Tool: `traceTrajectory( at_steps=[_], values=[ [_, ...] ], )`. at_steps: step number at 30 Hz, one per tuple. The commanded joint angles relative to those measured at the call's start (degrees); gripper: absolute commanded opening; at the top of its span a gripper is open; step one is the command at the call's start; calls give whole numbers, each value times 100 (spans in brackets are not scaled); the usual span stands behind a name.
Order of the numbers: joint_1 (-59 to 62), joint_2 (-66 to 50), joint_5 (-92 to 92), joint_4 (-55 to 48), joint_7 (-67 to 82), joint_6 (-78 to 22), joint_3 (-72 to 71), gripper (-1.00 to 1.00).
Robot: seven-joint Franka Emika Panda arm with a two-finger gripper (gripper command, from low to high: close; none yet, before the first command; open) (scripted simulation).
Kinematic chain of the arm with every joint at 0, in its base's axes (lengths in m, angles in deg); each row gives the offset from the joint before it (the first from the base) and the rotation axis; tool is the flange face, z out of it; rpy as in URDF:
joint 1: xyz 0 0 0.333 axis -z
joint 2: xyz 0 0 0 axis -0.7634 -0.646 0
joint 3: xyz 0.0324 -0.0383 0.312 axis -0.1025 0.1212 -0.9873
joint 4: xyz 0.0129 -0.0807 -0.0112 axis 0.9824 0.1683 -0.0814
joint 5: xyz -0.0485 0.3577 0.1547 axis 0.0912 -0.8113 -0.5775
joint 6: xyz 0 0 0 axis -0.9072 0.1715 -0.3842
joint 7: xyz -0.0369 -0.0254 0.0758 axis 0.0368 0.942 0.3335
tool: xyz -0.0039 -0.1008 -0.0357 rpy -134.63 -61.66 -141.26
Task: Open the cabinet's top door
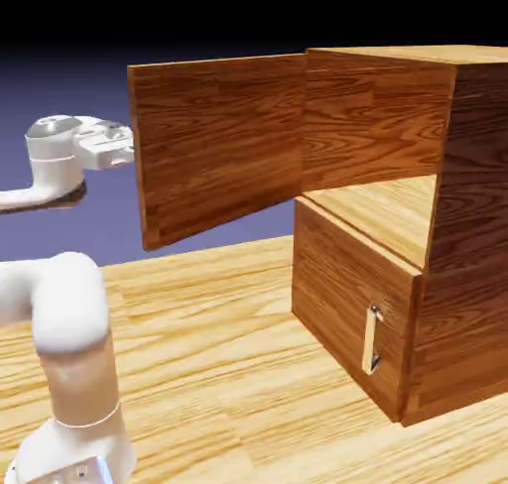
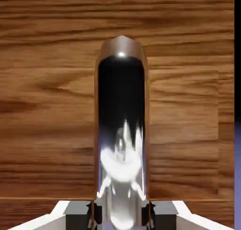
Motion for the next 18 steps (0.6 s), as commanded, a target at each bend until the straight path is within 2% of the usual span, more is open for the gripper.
traceTrajectory(
  at_steps=[1,18],
  values=[
    [173,-17,-64,-208,19,-176,-109,-100],
    [3061,150,-630,-3730,611,-2749,-1303,-100]
  ],
)
